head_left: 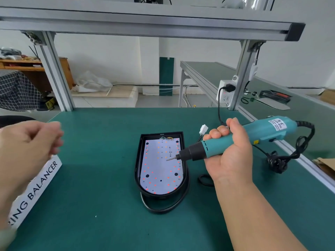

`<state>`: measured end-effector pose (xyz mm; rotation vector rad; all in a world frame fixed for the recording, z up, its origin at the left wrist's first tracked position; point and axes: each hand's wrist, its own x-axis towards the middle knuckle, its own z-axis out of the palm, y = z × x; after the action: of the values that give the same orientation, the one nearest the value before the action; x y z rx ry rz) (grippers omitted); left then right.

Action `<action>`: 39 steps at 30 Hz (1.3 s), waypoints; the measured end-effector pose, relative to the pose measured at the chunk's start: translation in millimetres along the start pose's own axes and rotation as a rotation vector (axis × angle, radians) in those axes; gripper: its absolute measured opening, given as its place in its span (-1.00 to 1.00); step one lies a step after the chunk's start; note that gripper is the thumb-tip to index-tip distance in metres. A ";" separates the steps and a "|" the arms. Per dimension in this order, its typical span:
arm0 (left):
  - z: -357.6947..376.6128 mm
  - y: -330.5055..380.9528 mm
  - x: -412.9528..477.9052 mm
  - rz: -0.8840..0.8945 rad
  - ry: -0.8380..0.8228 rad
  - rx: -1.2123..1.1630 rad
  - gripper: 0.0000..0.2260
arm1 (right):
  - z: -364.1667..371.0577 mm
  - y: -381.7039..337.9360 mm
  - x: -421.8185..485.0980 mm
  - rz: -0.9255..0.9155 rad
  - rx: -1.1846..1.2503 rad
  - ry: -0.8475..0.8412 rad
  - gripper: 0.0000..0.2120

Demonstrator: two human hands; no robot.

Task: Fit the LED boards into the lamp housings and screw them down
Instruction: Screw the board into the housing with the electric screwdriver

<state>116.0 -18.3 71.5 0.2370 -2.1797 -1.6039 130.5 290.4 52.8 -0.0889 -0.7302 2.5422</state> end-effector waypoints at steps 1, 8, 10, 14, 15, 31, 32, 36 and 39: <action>8.0 4.4 -4.9 0.033 -0.009 -0.038 -0.76 | 0.4 0.1 0.0 0.002 0.002 -0.002 -0.83; 80.5 23.3 -41.1 0.040 -0.192 -0.364 -0.82 | 3.0 1.5 -5.1 0.012 0.017 -0.021 -0.86; 89.0 14.1 -52.5 0.018 -0.257 -0.284 -0.82 | 3.6 1.3 -6.7 -0.002 0.029 -0.021 -0.85; 94.1 3.5 -65.8 -0.022 -0.415 -0.195 -0.82 | 6.6 -2.2 -8.2 -0.035 0.070 0.003 -0.80; 95.2 4.5 -68.0 -0.032 -0.443 -0.206 -0.82 | 6.6 -3.2 -8.3 -0.041 0.079 0.007 -0.79; 111.5 18.7 -88.3 -0.171 -0.489 -0.442 -0.84 | 8.4 -0.9 -10.3 -0.032 0.109 0.013 -0.83; 111.7 18.7 -88.8 -0.175 -0.492 -0.450 -0.85 | 8.3 -0.8 -10.4 -0.031 0.109 0.012 -0.83; 116.4 19.2 -92.3 -0.222 -0.489 -0.518 -0.85 | 8.6 0.5 -12.0 -0.027 0.122 0.010 -0.81; 118.9 19.6 -93.1 -0.218 -0.483 -0.528 -0.83 | 9.8 1.4 -12.5 -0.021 0.143 0.019 -0.80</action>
<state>150.5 126.4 39.2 -0.0882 -1.9900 -2.5018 138.9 278.7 59.6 -0.0570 -0.5379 2.5613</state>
